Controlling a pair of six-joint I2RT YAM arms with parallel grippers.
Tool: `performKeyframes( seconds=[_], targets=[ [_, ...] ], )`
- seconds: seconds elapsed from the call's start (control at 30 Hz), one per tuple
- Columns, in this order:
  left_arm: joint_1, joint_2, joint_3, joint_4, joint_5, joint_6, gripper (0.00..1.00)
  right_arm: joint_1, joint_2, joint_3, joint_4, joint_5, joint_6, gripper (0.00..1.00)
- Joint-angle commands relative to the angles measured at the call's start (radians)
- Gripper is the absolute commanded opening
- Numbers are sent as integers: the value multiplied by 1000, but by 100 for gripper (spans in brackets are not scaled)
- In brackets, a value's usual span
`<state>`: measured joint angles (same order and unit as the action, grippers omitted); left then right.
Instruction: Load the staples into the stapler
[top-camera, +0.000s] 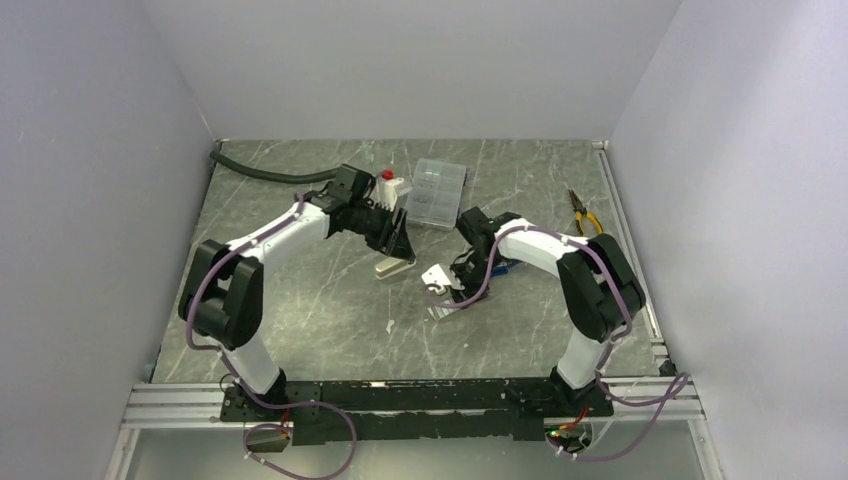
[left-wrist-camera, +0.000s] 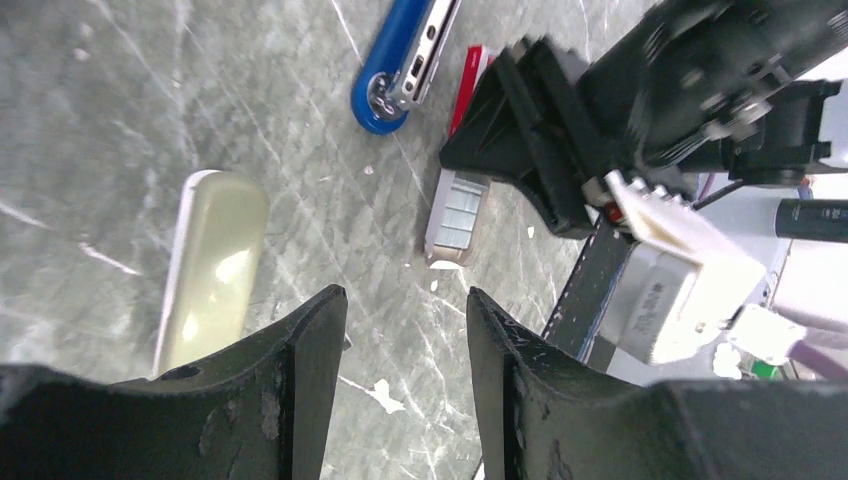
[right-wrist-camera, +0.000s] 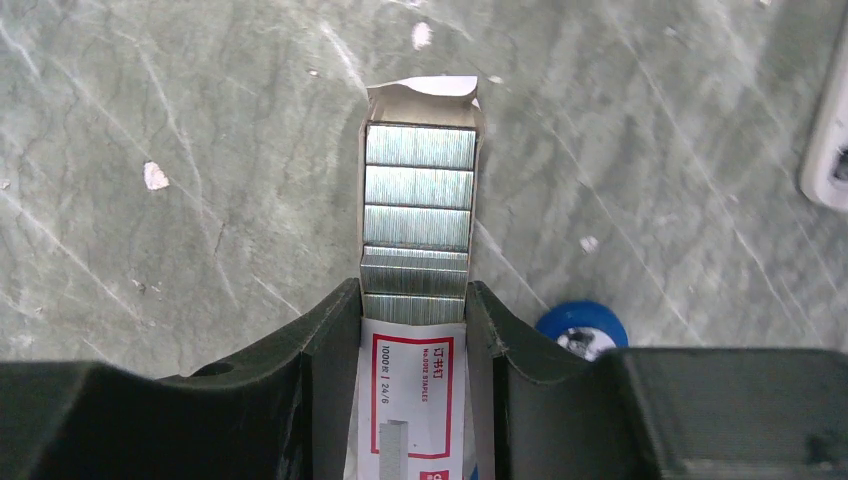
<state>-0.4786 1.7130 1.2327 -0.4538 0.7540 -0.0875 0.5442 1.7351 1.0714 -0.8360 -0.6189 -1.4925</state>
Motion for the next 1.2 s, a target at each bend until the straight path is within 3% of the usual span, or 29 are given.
performKeyframes(
  seconds=[0.0, 0.1, 0.17, 0.27, 0.37, 0.5, 0.67, 0.8, 0.97, 1.17],
  targets=[
    [49, -86, 18, 3, -8, 29, 53, 47, 43, 38, -118, 21, -141, 37],
    [76, -117, 12, 8, -11, 28, 53, 75, 60, 27, -94, 33, -148, 41],
    [84, -138, 8, 8, -19, 35, 53, 84, 55, 20, -66, 22, -126, 50],
    [89, -159, 1, 9, -30, 40, 53, 86, 16, 7, 16, -14, -24, 67],
    [90, -170, -6, 9, -41, 36, 53, 85, -53, -13, 90, -39, 116, 73],
    [92, -188, -13, 10, -83, 30, 53, 86, -162, -76, 162, -80, 325, 71],
    [98, -201, -11, 8, -157, 27, 53, 88, -288, -181, 289, -42, 656, 58],
    [103, -185, 16, -16, -191, 30, 53, 118, -299, -209, 322, -15, 863, 51],
    [104, -168, 36, -36, -205, 30, 53, 153, -237, -186, 360, 79, 1009, 47],
    [106, -172, 27, -16, -205, 20, 53, 169, -169, -151, 353, 197, 1068, 43]
  ],
)
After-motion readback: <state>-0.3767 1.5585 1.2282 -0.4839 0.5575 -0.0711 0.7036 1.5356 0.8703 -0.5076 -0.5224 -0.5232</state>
